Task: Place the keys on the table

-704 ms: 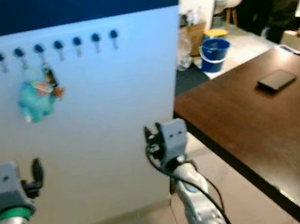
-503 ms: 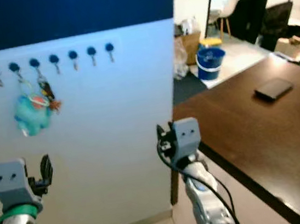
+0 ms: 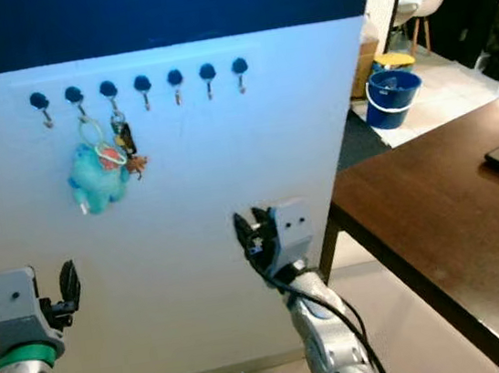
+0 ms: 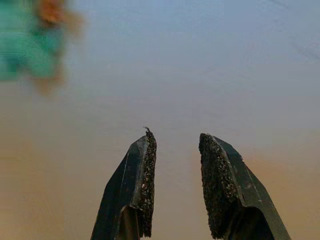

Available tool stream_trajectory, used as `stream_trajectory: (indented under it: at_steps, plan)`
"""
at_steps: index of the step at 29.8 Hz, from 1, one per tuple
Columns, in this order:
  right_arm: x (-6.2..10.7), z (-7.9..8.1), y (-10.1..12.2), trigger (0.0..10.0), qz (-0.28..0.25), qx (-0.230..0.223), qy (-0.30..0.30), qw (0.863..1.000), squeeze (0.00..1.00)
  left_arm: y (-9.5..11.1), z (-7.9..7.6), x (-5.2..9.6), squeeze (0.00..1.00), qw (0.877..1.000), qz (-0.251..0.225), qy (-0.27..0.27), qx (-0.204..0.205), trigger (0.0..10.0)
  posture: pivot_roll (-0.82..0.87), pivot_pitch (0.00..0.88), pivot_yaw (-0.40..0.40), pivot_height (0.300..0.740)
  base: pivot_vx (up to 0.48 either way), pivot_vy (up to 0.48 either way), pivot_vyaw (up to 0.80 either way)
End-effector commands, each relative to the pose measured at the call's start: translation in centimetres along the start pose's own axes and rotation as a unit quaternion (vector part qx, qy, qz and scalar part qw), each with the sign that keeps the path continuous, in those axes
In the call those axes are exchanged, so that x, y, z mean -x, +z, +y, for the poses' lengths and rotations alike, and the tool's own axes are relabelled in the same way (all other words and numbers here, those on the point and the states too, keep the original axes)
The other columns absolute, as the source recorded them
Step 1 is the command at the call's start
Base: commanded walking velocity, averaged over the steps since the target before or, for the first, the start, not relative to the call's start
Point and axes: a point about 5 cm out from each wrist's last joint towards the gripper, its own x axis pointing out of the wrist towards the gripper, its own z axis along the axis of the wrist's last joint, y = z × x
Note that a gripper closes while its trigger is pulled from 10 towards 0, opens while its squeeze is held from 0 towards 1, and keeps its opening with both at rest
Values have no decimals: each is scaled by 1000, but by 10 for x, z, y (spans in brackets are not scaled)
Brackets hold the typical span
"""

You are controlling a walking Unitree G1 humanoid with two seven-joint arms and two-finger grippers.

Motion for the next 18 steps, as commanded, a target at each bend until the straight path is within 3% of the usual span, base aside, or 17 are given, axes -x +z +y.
stream_trajectory:
  at_steps: [1,7,12,13,14,15,18]
  plan:
    - [-3,13,2,10000,-6,3,40,999,0,-5,4,2,0,1000,8,6,-7,10000,-152,42,105,740,0,0,0]
    - [-2,18,2,10000,-9,12,44,999,0,-1,5,4,0,1000,-1,8,6,10000,-152,42,105,740,0,0,0]
    - [5,-2,-2,10000,3,16,-20,1000,0,24,-6,0,0,993,-59,-34,99,10000,-155,39,112,740,0,0,0]
    - [7,-6,-4,10000,7,17,-34,999,0,27,-12,-2,341,991,-65,-54,106,10000,-155,37,114,740,0,0,0]
    - [7,-6,-4,10000,7,17,-34,999,0,27,-12,-2,341,991,-65,-54,106,10000,-155,37,114,740,0,0,0]
    - [8,-10,-5,10000,12,16,-48,999,0,30,-18,-5,965,989,-69,-76,111,10000,-155,37,115,740,0,0,0]
    - [10,-17,-6,10000,15,11,-71,997,0,32,-31,-12,1000,985,-68,-111,115,10000,-159,35,119,740,0,0,0]
